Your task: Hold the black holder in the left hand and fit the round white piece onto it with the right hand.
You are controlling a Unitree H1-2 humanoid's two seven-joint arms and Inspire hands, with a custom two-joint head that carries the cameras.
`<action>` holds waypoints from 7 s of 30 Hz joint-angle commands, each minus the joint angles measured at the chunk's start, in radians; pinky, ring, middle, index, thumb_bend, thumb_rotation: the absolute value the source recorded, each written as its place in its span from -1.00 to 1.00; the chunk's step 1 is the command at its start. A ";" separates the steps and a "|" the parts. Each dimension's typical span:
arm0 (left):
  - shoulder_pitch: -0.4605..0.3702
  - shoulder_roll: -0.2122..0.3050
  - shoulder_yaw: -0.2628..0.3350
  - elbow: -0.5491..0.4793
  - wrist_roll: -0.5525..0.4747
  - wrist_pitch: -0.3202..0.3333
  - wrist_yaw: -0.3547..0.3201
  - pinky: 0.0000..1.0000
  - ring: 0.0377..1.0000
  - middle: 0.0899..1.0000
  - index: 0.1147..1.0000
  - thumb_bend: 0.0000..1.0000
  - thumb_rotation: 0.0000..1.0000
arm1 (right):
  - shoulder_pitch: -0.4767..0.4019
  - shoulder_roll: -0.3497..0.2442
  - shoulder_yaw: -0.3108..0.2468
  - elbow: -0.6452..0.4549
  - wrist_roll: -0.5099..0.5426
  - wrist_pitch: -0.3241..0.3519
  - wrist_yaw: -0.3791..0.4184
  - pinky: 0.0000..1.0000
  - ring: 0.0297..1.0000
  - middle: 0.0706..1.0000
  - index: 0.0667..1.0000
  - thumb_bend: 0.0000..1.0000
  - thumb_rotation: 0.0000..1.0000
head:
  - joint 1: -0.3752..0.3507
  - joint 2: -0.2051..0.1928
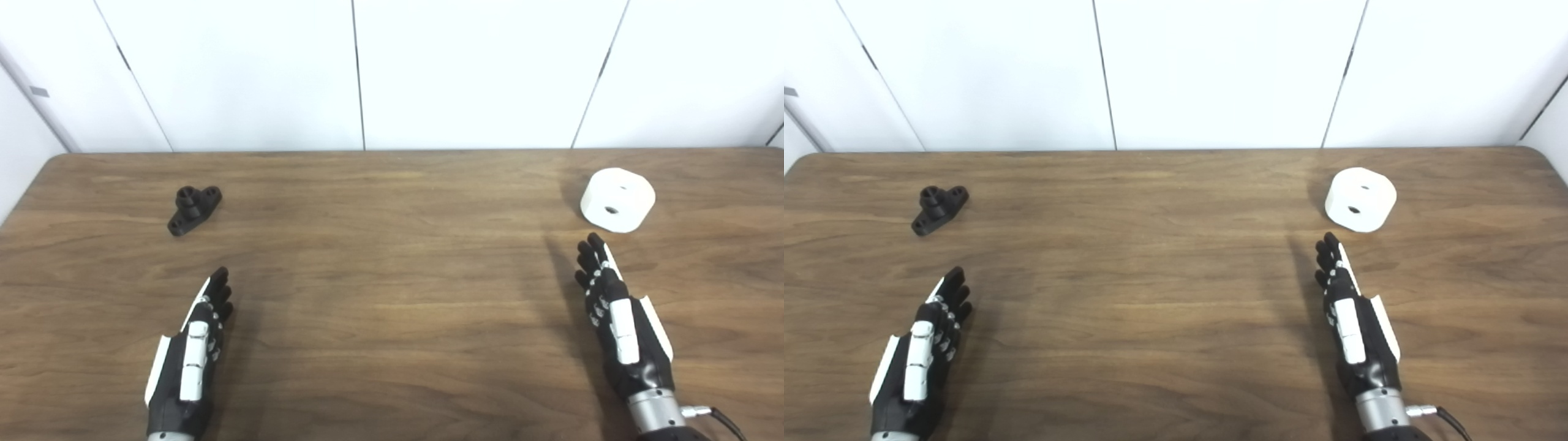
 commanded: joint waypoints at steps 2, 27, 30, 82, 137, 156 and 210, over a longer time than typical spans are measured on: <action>-0.011 -0.002 0.005 -0.006 0.002 -0.012 0.001 1.00 1.00 0.99 0.90 -0.03 0.92 | 0.086 0.017 0.009 -0.019 0.001 -0.035 -0.011 1.00 1.00 0.96 0.98 0.33 1.00 | 0.000 0.001; 0.004 -0.042 -0.046 -0.008 0.075 -0.038 0.021 1.00 0.99 0.98 0.92 -0.16 1.00 | 0.084 -0.029 -0.027 0.040 0.067 -0.091 0.029 1.00 1.00 0.97 0.99 0.26 1.00 | 0.208 -0.056; 0.003 -0.050 -0.063 0.011 0.090 -0.062 0.032 1.00 0.99 0.99 0.92 -0.17 1.00 | 0.081 -0.038 -0.038 0.054 0.081 -0.087 0.037 1.00 1.00 0.98 1.00 0.30 1.00 | 0.258 -0.077; -0.332 0.155 0.076 -0.206 0.409 0.400 0.103 0.98 1.00 1.00 0.91 0.44 -0.24 | 0.061 -0.058 -0.061 0.104 0.147 -0.063 0.075 1.00 1.00 1.00 1.00 0.24 1.00 | 0.320 -0.131; -0.743 0.312 -0.120 0.708 0.781 0.408 0.307 0.99 0.98 0.89 0.63 0.96 -0.28 | 0.091 -0.054 -0.026 0.087 0.120 -0.094 0.051 1.00 1.00 1.00 1.00 0.17 1.00 | 0.266 -0.164; -0.778 0.322 -0.145 0.748 0.752 0.456 0.277 1.00 1.00 0.81 0.21 0.80 -0.21 | 0.100 -0.055 -0.021 0.057 0.103 -0.065 0.039 1.00 1.00 0.99 1.00 0.19 1.00 | 0.269 -0.137; -0.729 0.322 -0.201 0.840 0.696 0.316 0.280 0.73 0.80 0.59 -0.17 0.05 -0.90 | 0.110 -0.047 -0.009 0.008 0.106 -0.044 0.023 1.00 1.00 0.95 1.00 0.28 1.00 | 0.239 -0.083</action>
